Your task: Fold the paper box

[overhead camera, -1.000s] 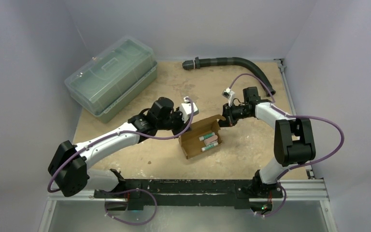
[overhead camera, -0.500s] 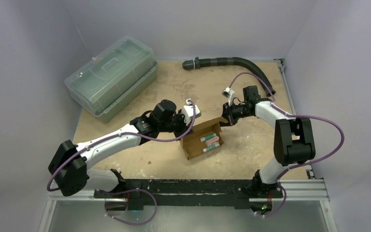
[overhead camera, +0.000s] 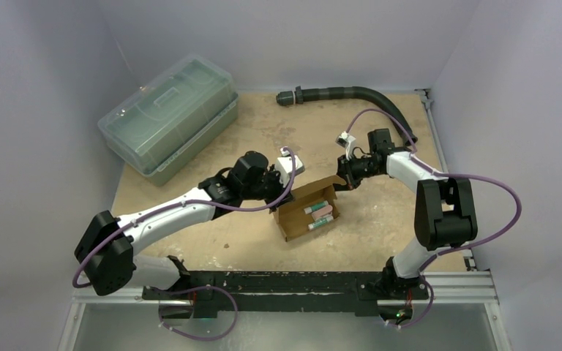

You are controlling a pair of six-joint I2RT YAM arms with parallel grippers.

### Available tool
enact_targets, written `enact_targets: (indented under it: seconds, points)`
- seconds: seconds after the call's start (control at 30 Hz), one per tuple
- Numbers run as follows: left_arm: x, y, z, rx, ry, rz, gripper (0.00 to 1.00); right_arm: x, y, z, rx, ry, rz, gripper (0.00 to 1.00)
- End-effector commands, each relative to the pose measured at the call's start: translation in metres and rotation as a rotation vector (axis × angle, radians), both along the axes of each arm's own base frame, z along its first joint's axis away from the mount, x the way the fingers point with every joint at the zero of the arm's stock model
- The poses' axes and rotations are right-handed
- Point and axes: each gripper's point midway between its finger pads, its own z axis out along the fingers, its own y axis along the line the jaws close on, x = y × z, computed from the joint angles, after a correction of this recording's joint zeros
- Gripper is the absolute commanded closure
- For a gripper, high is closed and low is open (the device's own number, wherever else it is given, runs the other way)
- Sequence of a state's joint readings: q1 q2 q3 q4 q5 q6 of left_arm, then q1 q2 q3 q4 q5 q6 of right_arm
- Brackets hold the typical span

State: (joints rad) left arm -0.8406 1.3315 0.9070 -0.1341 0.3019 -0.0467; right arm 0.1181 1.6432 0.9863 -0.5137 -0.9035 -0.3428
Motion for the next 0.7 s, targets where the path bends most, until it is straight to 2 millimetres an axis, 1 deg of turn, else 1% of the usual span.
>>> enact_targets:
  seconds: [0.0,0.13,0.27,0.3,0.37,0.4,0.43,0.47,0.53,0.6,0.67]
  points:
    - [0.002,-0.004,-0.003,0.006,0.012,0.008,1.00,0.017,-0.004,0.013,-0.052,-0.090,-0.009,0.98]
    - [-0.001,-0.002,-0.011,0.027,0.022,-0.009,1.00,0.030,-0.011,0.020,-0.095,-0.142,-0.065,0.95]
    - [-0.001,-0.001,-0.015,0.048,0.025,-0.013,1.00,0.036,-0.015,0.031,-0.109,-0.195,-0.101,0.92]
    - [0.000,-0.001,-0.016,0.050,0.025,-0.013,1.00,0.039,-0.017,0.035,-0.110,-0.211,-0.111,0.91]
    - [0.000,-0.002,-0.015,0.050,0.025,-0.014,1.00,0.044,-0.020,0.050,-0.098,-0.256,-0.136,0.86]
    - [0.000,-0.002,-0.014,0.048,0.022,-0.014,1.00,0.047,-0.023,0.059,-0.086,-0.282,-0.150,0.81]
    - [0.001,-0.002,-0.013,0.047,0.020,-0.014,1.00,0.049,-0.026,0.070,-0.077,-0.318,-0.161,0.71]
    - [0.001,-0.002,-0.013,0.048,0.020,-0.012,1.00,0.050,-0.029,0.082,-0.068,-0.362,-0.167,0.65]
    - [0.001,-0.002,-0.013,0.049,0.019,-0.012,1.00,0.048,-0.029,0.107,-0.051,-0.467,-0.149,0.51]
    - [0.001,-0.002,-0.014,0.051,0.021,-0.014,1.00,0.040,-0.024,0.135,-0.015,-0.586,-0.084,0.32]
    - [0.001,-0.002,-0.016,0.057,0.026,-0.016,1.00,0.027,-0.017,0.155,0.018,-0.680,0.002,0.11]
